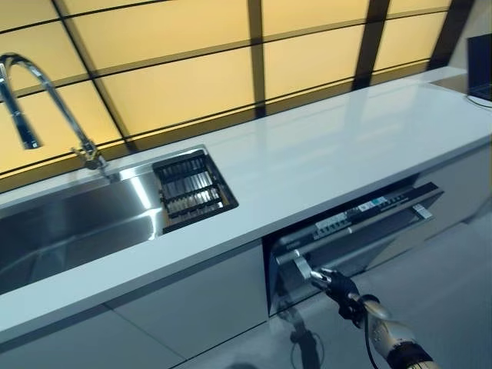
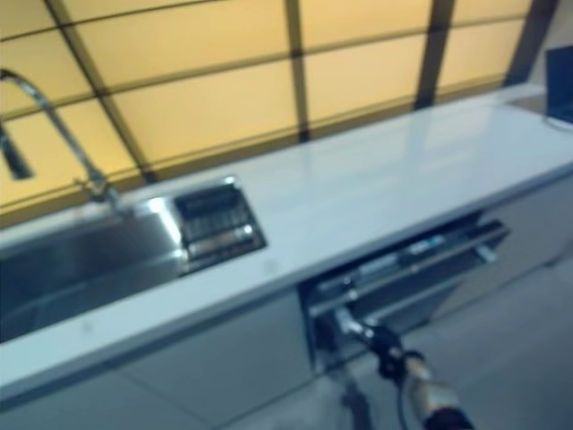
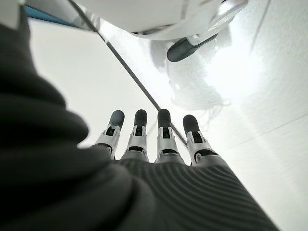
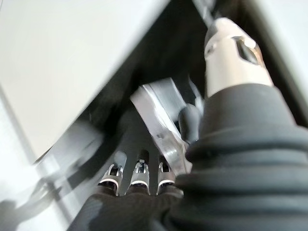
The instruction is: Take plates into dishwasher
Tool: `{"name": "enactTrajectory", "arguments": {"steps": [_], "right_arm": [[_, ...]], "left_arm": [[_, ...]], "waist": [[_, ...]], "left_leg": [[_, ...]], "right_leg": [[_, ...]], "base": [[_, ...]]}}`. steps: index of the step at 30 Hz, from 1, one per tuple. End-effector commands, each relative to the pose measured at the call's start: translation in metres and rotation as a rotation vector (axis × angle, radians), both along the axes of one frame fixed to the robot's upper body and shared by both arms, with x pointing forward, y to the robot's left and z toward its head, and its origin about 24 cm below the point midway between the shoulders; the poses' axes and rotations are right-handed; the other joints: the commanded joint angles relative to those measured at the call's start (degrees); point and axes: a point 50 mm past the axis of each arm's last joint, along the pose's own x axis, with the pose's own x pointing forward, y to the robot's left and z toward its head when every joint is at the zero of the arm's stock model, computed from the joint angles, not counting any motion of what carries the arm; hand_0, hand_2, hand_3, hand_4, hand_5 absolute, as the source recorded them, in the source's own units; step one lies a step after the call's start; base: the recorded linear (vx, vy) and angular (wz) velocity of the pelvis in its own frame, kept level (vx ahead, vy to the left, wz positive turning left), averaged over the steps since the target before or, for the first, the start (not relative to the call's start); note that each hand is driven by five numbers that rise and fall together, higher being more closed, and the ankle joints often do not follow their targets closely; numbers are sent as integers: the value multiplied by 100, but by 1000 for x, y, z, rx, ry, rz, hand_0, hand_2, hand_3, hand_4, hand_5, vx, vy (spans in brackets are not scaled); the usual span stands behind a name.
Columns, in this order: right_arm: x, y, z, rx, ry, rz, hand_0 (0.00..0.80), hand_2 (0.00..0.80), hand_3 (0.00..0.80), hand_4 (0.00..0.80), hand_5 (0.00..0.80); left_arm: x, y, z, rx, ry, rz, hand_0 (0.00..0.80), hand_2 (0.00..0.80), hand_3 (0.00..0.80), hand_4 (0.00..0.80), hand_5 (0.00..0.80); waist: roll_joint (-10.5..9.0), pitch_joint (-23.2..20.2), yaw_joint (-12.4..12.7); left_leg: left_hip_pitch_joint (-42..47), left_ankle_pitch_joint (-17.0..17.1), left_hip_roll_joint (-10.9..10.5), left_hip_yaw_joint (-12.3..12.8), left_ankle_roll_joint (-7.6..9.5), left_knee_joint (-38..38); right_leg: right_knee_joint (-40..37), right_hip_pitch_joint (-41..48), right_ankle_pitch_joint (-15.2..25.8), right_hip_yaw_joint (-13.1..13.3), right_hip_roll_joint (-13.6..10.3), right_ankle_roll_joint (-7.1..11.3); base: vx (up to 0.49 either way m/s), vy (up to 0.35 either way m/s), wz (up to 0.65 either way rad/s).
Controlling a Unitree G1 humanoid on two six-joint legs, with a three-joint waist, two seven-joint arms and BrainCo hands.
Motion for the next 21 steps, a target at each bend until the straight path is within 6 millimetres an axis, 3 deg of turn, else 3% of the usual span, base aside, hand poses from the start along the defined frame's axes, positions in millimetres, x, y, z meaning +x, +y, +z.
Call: {"name": "enactTrajectory", "arguments": {"steps": [1,10,15,21], "right_arm": [[59,43,53,123,-276,82,0,0,0,0,0],[71,46,59,111,-275,62,0,0,0,0,0],[73,41,58,98,-266,9,0,0,0,0,0],[72,27,56,-22,-277,-54,0,0,0,0,0]], "left_arm": [[15,23,5,72,-31,16,0,0,0,0,0],[20,36,9,94,-47,15,0,0,0,0,0],[29,38,11,103,-61,-5,0,0,0,0,0],[36,44,14,112,-78,-4,0,0,0,0,0]], "waist": [[-427,199,369],[-521,232,660],[-552,273,756],[-549,298,780]], "left_leg": [[147,-639,-245,-6,124,27],[101,-713,-330,-315,259,27],[66,-745,-384,-460,348,27],[79,-802,-455,-544,493,27]], "right_leg": [[498,178,-924,14,-124,0],[917,91,-1034,-241,-251,127],[1219,-14,-879,-362,-377,269],[1597,-158,-670,-297,-534,382]], "base": [[51,92,34],[47,72,20],[29,65,20],[35,69,9]]}}
